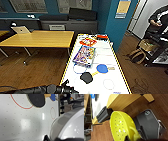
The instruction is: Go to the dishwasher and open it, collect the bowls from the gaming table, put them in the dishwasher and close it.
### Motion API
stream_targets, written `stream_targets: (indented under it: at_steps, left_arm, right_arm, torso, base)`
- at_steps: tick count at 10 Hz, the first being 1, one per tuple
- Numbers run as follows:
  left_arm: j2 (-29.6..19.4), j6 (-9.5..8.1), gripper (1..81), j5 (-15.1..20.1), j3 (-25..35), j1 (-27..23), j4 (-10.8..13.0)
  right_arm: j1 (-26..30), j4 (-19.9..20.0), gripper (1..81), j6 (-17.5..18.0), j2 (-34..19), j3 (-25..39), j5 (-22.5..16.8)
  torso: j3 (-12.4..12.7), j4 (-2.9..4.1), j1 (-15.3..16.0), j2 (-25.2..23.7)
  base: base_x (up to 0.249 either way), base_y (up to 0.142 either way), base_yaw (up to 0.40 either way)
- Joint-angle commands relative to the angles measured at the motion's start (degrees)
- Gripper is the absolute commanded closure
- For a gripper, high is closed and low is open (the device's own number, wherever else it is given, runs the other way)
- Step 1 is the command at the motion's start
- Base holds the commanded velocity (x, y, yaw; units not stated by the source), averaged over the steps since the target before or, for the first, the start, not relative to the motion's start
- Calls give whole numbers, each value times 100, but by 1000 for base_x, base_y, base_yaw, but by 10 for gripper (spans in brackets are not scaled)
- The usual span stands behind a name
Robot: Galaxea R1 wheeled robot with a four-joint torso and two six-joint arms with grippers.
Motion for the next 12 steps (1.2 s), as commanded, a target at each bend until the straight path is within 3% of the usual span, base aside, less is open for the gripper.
stream_targets:
  at_steps: [1, 3, 9, 10, 11, 12]
  left_arm:
    - [-547, -3, 811, 202, 717, -292, 436]
    - [-688, 6, 811, 193, 858, 51, 657]
    - [-1128, 6, 811, -148, 1158, 1122, 1439]
    - [-1163, 6, 811, -315, 1140, 1351, 1623]
    - [-1207, 6, 811, -395, 1131, 1554, 1729]
    - [-1242, 6, 811, -413, 1105, 1738, 1852]
  right_arm:
    - [170, -240, 811, 4, -256, 159, -130]
    - [170, -258, 811, 4, -177, 141, -139]
    - [170, -302, 811, 4, -1, -78, -139]
    - [170, -302, 811, 4, 25, -123, -139]
    - [170, -302, 811, 4, 60, -140, -148]
    - [170, -311, 811, 4, 104, -158, -157]
  torso:
    - [285, 0, 0, 0]
    - [413, 0, 2, 2]
    - [1180, 0, -2, 0]
    - [1246, 0, -5, 0]
    - [1082, 0, -9, -2]
    - [1169, 0, -11, -2]
  base:
    - [0, 0, 0]
    - [0, 0, 0]
    - [0, 0, 0]
    - [0, 0, 0]
    - [0, 0, 0]
    - [0, 0, 0]
